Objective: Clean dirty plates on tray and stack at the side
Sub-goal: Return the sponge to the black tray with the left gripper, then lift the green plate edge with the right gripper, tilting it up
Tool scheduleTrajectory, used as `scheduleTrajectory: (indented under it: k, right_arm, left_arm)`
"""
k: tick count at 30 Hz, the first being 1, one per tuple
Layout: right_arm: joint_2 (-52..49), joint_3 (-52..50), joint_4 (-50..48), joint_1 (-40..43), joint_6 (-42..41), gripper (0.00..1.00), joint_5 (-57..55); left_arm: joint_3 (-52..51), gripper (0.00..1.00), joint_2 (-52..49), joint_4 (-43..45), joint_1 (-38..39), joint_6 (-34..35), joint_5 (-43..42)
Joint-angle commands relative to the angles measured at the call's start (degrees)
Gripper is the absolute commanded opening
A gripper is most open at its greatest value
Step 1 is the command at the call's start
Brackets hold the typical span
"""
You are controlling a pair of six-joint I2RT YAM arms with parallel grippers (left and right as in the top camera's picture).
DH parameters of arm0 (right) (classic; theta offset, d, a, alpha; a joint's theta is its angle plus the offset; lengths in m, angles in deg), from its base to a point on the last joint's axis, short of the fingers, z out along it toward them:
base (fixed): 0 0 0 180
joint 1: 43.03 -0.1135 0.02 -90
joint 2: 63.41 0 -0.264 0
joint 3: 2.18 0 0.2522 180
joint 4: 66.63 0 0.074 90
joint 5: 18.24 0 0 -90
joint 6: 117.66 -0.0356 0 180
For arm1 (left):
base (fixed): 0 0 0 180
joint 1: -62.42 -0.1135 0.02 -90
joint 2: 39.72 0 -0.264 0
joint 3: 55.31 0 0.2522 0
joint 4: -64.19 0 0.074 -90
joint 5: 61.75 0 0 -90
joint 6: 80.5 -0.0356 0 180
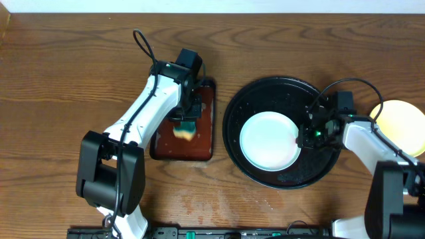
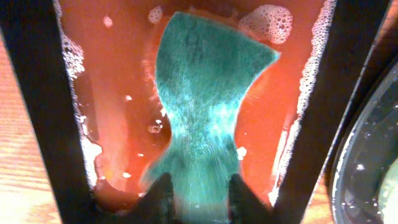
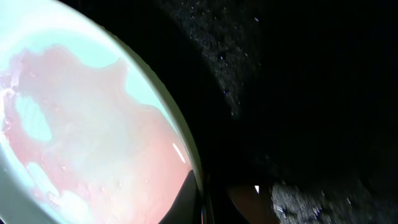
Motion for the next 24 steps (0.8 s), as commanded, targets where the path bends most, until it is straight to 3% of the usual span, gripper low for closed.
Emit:
scheduleTrajectory:
  k: [1,5,12,19,21,24]
  right_arm:
    - [9.4,-0.2,1.3,-1.7,-2.1,0.01,-5.7]
    - [19.4,-0.2,4.5,-4.9,-5.6,0.01,-19.8]
    - [32.8,-0.2,6.3,-12.9,-6.5,0.01,-39.5]
    - [38.0,-0.2,4.7,-24.1,-2.9,0.01,-51.7]
    - [37.7,-0.2,4.8,-27.4,-1.2,0.01,-55.3]
    - [36.7,-0.2,4.7,-32.2,0.3,0.01,-59.9]
  left_arm:
    - [0.3,0.40,1.9,-0.4,0.0,-0.6,0.2]
    - [0.4,0.51,5.4,-0.4,0.0,-0.5,0.1]
    - [0.4,0.61,13.1,-2.6,0.0,-0.5,0.1]
    - [0.3,0.61,17.6,-5.1,0.0,-0.6,0.2]
    - [0.3,0.82,17.6,-5.1,0.0,-0.5,0.1]
    - [0.3,0.82,17.5,-5.1,0.0,-0.6,0.2]
